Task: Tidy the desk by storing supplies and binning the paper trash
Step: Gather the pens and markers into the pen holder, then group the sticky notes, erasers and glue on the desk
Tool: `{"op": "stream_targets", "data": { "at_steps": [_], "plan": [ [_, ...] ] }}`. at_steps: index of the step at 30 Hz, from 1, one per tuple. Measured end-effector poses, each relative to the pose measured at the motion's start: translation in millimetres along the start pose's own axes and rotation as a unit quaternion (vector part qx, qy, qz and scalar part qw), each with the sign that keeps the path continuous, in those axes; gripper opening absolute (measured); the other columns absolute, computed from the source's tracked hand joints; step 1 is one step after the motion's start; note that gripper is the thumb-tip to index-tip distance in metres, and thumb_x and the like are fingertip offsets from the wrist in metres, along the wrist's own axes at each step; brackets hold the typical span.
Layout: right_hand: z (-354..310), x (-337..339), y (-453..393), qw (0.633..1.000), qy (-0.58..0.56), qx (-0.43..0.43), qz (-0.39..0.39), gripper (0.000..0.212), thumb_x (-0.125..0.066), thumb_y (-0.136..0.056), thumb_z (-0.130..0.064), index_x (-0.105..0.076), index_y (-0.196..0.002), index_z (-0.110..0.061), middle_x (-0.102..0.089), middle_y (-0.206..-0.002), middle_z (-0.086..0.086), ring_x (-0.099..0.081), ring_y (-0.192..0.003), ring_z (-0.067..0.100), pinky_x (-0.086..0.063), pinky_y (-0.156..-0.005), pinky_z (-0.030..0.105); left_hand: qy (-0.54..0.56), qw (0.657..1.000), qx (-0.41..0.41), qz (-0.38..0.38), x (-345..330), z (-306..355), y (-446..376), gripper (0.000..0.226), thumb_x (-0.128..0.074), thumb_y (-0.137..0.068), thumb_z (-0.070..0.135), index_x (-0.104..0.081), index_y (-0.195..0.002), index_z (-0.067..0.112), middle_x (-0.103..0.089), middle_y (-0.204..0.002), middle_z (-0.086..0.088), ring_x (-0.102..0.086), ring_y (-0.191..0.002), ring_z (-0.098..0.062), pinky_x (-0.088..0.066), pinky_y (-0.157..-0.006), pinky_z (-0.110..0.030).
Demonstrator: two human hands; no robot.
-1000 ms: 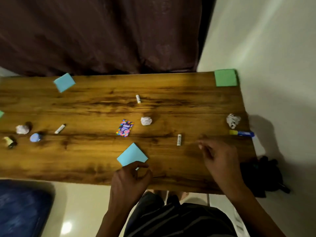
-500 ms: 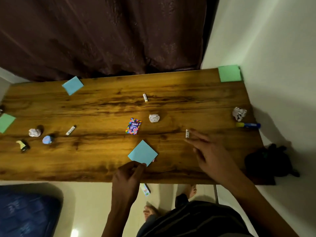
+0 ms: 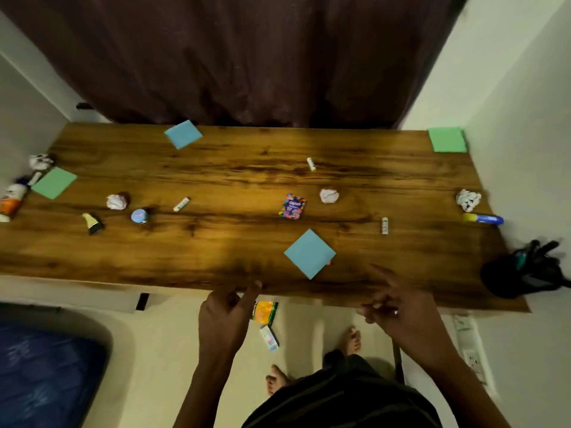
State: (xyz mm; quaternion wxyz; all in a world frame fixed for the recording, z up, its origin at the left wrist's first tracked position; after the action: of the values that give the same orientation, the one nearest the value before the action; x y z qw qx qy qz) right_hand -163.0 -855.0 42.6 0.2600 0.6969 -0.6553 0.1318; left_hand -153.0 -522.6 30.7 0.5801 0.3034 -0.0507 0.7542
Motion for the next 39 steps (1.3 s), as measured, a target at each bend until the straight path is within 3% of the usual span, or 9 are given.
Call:
{"op": "stream_targets", "data": {
  "at_steps": [2, 6, 10, 14, 18, 23, 30, 36, 39],
  "plan": [
    [-8.7, -14.8, 5.4, 0.999, 0.027, 0.007, -0.019, 0.087, -0.093, -0.068, -0.026, -0.051, -0.143, -0.04, -0.074, -0.074, -0.014, -0.072, -0.077, 0.002, -0.059, -0.087, 0.035, -0.022, 1.0, 0.01, 0.003, 16.3, -16.5, 0.7, 0.049, -0.053, -0.075, 0.075, -0.074, -0.084, 0.032, -0.057, -0.056, -0.013, -0.052, -0.049, -0.017, -0.041, -0.055, -0.036],
    [-38.8, -51.0, 1.3, 0.997, 0.068, 0.011, -0.02, 0.099, -0.093, -0.055, -0.056, -0.049, -0.143, -0.046, -0.068, -0.063, -0.016, -0.069, -0.072, 0.0, -0.053, -0.085, 0.026, -0.007, 0.999, 0.038, 0.034, 69.1, -51.3, -2.0, 0.029, -0.065, -0.093, 0.058, -0.075, -0.093, 0.031, -0.062, -0.056, -0.011, -0.058, -0.048, -0.021, -0.051, -0.057, -0.038],
    [-69.1, -81.5, -19.7, 0.995, 0.075, 0.059, -0.036, 0.091, -0.091, -0.059, -0.05, -0.051, -0.141, -0.045, -0.072, -0.089, -0.028, -0.064, -0.096, -0.011, -0.052, -0.088, 0.022, 0.015, 0.997, 0.054, 0.058, 100.6, -66.3, -8.5, 0.022, -0.061, -0.097, 0.052, -0.072, -0.106, 0.035, -0.072, -0.066, 0.0, -0.069, -0.053, -0.016, -0.06, -0.059, -0.037],
    [-87.5, -111.2, -53.6, 0.994, 0.048, 0.076, -0.069, 0.081, -0.09, -0.062, -0.047, -0.059, -0.136, -0.038, -0.07, -0.108, -0.025, -0.064, -0.104, -0.007, -0.056, -0.087, 0.022, 0.047, 0.994, 0.071, 0.066, 115.5, -70.5, -20.5, 0.039, -0.056, -0.093, 0.062, -0.069, -0.116, 0.033, -0.075, -0.076, 0.004, -0.074, -0.062, -0.012, -0.061, -0.063, -0.037],
    [-116.7, -141.1, -95.9, 0.989, 0.052, 0.099, -0.094, 0.071, -0.081, -0.064, -0.069, -0.063, -0.125, -0.039, -0.071, -0.106, -0.026, -0.065, -0.1, -0.007, -0.057, -0.083, 0.026, 0.076, 0.99, 0.075, 0.093, 134.2, -65.7, -35.3, 0.061, -0.055, -0.088, 0.073, -0.064, -0.128, 0.028, -0.078, -0.087, 0.008, -0.076, -0.071, -0.009, -0.063, -0.071, -0.04],
    [-159.2, -185.6, -143.6, 0.979, 0.029, 0.127, -0.153, 0.082, -0.07, -0.055, -0.088, -0.064, -0.123, -0.044, -0.069, -0.11, -0.023, -0.065, -0.103, -0.001, -0.058, -0.09, 0.037, 0.108, 0.979, 0.096, 0.146, 165.3, -59.7, -52.4, 0.059, -0.056, -0.092, 0.066, -0.059, -0.135, 0.025, -0.078, -0.092, 0.005, -0.077, -0.073, -0.01, -0.062, -0.069, -0.036],
    [-221.5, -247.1, -179.0, 0.964, 0.001, 0.145, -0.222, 0.063, -0.076, -0.067, -0.073, -0.068, -0.119, -0.039, -0.071, -0.107, -0.025, -0.065, -0.103, -0.004, -0.055, -0.089, 0.027, 0.171, 0.958, 0.122, 0.193, 202.3, -75.0, -69.4, 0.066, -0.054, -0.078, 0.077, -0.064, -0.128, 0.034, -0.079, -0.098, 0.009, -0.077, -0.084, -0.013, -0.061, -0.072, -0.036],
    [-270.3, -309.2, -206.2, 0.956, 0.016, 0.137, -0.259, 0.051, -0.08, -0.075, -0.048, -0.068, -0.122, -0.031, -0.069, -0.113, -0.017, -0.062, -0.102, -0.003, -0.049, -0.082, 0.013, 0.203, 0.947, 0.156, 0.192, 238.2, -102.6, -110.6, 0.033, -0.058, -0.099, 0.046, -0.073, -0.112, 0.021, -0.079, -0.098, 0.004, -0.077, -0.086, -0.016, -0.061, -0.08, -0.045],
    [-295.7, -346.0, -226.1, 0.956, 0.02, 0.124, -0.265, 0.05, -0.08, -0.077, -0.049, -0.068, -0.122, -0.033, -0.068, -0.112, -0.02, -0.062, -0.103, -0.004, -0.052, -0.086, 0.02, 0.249, 0.936, 0.166, 0.183, 260.8, -121.1, -151.0, 0.031, -0.054, -0.103, 0.038, -0.075, -0.11, 0.016, -0.079, -0.1, -0.003, -0.077, -0.091, -0.022, -0.06, -0.082, -0.044]
  ]
}}
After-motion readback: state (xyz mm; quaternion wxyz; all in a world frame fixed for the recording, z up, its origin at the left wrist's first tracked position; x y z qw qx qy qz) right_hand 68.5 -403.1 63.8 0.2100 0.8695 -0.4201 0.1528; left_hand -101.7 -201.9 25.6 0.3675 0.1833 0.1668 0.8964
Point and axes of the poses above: each hand's wrist, its own y-axis away from the middle knuckle, its own x-axis out of the back of the hand, z = x × y, the point moved 9 cm from there along -y, towards the middle knuckle
